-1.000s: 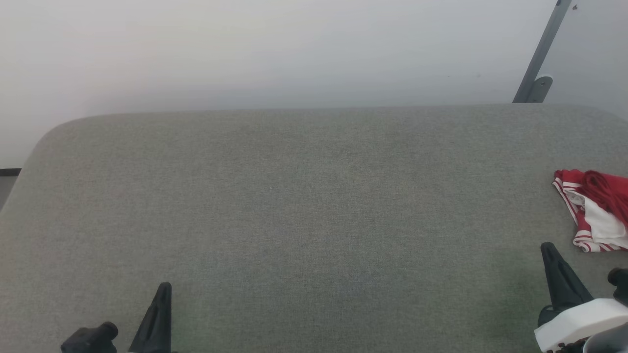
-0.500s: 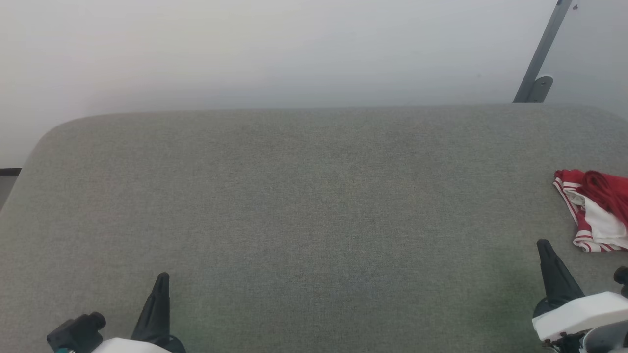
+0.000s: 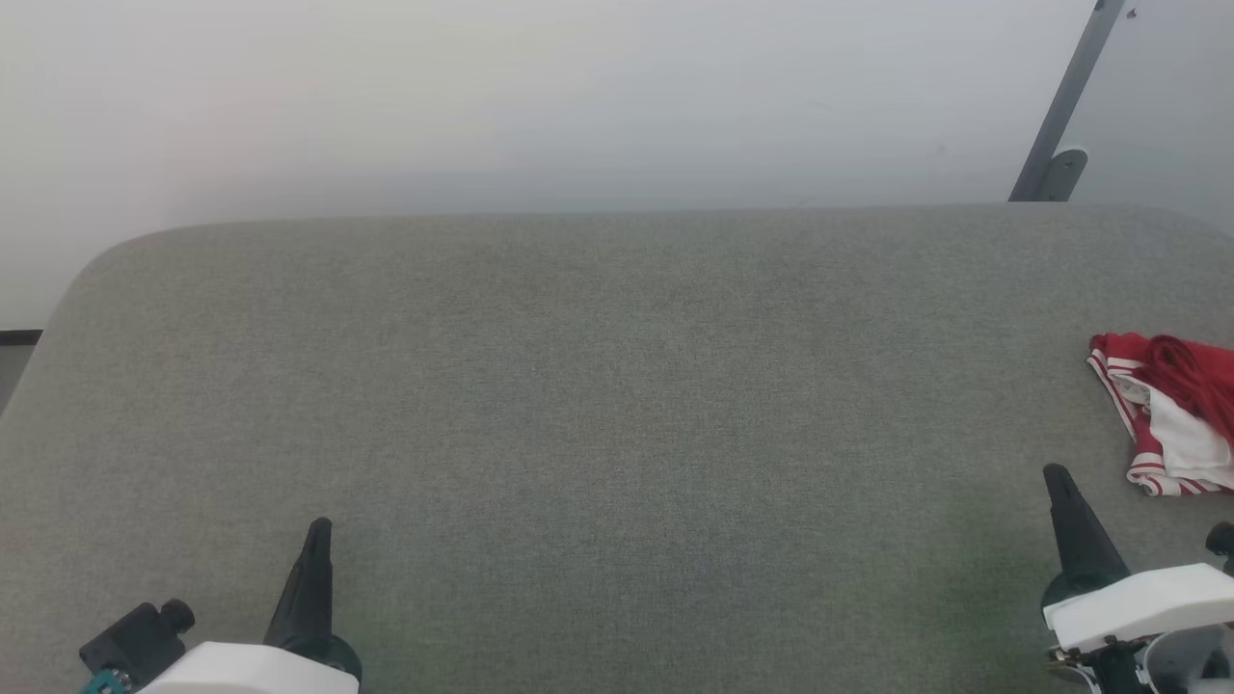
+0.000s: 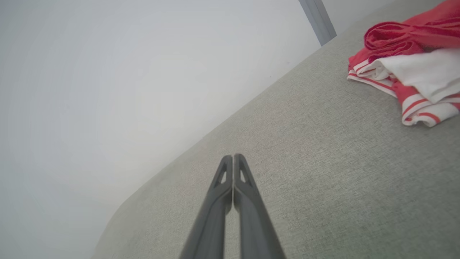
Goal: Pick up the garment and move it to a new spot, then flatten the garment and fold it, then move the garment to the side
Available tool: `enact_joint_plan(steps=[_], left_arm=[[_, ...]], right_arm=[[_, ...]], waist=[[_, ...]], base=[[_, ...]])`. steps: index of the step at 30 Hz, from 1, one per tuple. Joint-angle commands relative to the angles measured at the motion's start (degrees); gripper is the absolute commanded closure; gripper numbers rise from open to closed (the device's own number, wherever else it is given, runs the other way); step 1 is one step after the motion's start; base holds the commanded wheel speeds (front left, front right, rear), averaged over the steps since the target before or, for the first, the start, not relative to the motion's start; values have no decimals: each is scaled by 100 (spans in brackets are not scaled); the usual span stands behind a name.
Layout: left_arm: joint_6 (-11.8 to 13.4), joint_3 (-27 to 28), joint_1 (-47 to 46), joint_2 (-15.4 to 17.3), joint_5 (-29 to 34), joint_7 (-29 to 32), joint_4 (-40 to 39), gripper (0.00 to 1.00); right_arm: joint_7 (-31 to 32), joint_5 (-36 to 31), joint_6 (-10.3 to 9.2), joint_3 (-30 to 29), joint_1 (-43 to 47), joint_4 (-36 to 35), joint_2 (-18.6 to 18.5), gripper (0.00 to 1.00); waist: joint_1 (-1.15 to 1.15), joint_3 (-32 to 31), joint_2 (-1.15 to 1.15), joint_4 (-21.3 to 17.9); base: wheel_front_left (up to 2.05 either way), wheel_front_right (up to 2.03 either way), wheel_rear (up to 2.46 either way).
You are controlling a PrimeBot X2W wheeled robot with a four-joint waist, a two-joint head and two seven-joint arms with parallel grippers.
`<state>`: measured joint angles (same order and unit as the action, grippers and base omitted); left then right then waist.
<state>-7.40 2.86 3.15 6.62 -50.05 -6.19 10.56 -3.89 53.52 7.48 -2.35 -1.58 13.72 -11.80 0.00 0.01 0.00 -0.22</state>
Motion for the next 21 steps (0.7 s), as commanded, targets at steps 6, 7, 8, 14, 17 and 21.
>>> enact_joint_plan(steps=[6, 7, 8, 14, 17, 21], left_arm=[[-6, 62, -226, -11, -512, 137, -14, 100], [-6, 67, -239, -16, -583, 155, -7, 100], [-6, 71, -255, -21, -651, 175, -1, 100], [-7, 95, -328, -52, -1026, 279, 33, 100], [-7, 105, -366, -66, -1198, 332, 51, 100], [-8, 121, -418, -84, -1424, 403, 72, 100]], right_arm=[[138, 471, 1, -80, -194, -46, 73, 100], [153, 529, 1, -86, -201, -45, 87, 100], [165, 588, 2, -92, -207, -44, 102, 100], [260, 927, 2, -126, -236, -38, 184, 100], [303, 1090, 2, -142, -255, -35, 221, 100], [358, 1297, 2, -164, -271, -30, 275, 100]], waist=[[0, 1, 0, 2], [0, 1, 0, 2], [0, 1, 0, 2], [0, 3, 0, 4], [0, 3, 0, 5], [0, 4, 0, 6]], base=[[0, 0, 0], [0, 0, 0], [0, 0, 0], [0, 0, 0], [0, 0, 0], [0, 0, 0]])
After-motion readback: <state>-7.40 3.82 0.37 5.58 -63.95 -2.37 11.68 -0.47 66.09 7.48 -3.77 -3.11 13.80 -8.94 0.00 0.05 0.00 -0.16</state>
